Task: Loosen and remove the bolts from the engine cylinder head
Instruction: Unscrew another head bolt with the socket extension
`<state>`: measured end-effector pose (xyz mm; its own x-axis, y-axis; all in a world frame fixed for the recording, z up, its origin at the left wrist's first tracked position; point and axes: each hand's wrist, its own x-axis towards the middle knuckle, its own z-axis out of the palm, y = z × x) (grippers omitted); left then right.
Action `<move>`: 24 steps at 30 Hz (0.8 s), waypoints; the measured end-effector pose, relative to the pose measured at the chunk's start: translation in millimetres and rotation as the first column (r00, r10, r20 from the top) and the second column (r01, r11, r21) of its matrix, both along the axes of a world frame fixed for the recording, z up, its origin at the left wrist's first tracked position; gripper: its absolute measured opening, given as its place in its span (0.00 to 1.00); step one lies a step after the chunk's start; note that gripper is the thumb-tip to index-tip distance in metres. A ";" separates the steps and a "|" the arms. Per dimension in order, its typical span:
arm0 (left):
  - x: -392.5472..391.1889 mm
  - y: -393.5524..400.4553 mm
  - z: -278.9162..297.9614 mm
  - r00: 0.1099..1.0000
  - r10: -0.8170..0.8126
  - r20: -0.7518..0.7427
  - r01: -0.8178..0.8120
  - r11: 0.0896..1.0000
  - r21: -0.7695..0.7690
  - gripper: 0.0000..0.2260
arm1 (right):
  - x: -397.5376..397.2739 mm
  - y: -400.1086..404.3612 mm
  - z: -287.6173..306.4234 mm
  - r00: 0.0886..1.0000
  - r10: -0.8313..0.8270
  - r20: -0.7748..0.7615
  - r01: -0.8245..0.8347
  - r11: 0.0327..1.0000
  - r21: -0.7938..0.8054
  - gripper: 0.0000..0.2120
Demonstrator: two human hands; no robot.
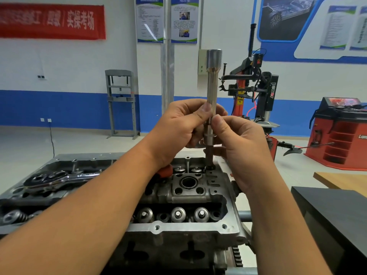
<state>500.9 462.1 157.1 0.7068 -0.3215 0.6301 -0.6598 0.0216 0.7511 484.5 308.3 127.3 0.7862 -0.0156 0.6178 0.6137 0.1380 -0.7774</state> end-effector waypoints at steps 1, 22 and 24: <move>1.5 -0.3 -0.9 1.000 -0.003 0.003 0.003 1.000 -0.002 0.15 | 0.0 0.8 0.0 1.000 -0.001 -0.003 0.001 1.000 -0.003 0.11; -0.3 -1.0 1.0 1.000 0.016 -0.001 -0.015 0.987 -0.158 0.10 | 2.1 -1.8 -3.4 1.000 -0.013 -0.025 0.011 0.998 -0.063 0.11; -0.9 -1.8 0.6 0.999 0.042 0.032 -0.036 0.986 -0.163 0.07 | 1.1 -0.8 -3.7 0.999 -0.038 -0.030 0.036 0.996 -0.076 0.14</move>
<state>499.9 460.3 157.6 0.6934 -0.1851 0.6964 -0.6885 0.1151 0.7161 485.6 307.5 123.6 0.8050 0.0007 0.5933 0.5923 0.0561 -0.8037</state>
